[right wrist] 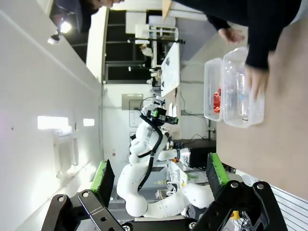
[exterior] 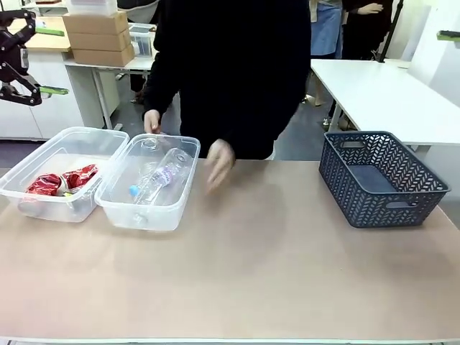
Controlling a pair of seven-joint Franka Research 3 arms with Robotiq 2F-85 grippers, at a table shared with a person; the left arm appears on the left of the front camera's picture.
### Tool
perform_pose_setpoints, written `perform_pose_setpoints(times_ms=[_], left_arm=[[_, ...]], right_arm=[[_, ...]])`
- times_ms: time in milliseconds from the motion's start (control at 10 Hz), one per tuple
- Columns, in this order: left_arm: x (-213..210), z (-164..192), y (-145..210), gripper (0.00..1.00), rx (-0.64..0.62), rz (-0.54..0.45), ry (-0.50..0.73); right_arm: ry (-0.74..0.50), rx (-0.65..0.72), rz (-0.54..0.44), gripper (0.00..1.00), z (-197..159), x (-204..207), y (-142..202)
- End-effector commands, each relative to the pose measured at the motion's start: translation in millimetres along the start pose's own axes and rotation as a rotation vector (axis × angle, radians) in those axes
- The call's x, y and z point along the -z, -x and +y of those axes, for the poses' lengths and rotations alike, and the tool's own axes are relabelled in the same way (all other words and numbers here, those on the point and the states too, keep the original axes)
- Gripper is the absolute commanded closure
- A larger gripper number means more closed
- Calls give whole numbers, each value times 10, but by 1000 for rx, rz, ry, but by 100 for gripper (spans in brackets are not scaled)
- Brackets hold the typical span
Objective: Sort the waste into each basket.
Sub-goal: Release the Organizing box you were holding.
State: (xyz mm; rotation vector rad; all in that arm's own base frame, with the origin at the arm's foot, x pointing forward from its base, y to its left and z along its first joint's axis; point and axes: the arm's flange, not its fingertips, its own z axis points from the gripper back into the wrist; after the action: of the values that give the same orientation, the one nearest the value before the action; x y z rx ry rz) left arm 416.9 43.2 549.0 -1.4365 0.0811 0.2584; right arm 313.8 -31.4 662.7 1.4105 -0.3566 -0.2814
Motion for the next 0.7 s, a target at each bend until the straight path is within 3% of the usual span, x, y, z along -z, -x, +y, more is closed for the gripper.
perform_pose_setpoints(times_ms=[0, 600], left_arm=[[8, -30, 1, 0, 9, 5, 26], [8, -30, 1, 0, 9, 5, 26]], right_arm=[[-27, 3, 2, 0, 32, 15, -7], [-27, 3, 2, 0, 32, 15, -7]])
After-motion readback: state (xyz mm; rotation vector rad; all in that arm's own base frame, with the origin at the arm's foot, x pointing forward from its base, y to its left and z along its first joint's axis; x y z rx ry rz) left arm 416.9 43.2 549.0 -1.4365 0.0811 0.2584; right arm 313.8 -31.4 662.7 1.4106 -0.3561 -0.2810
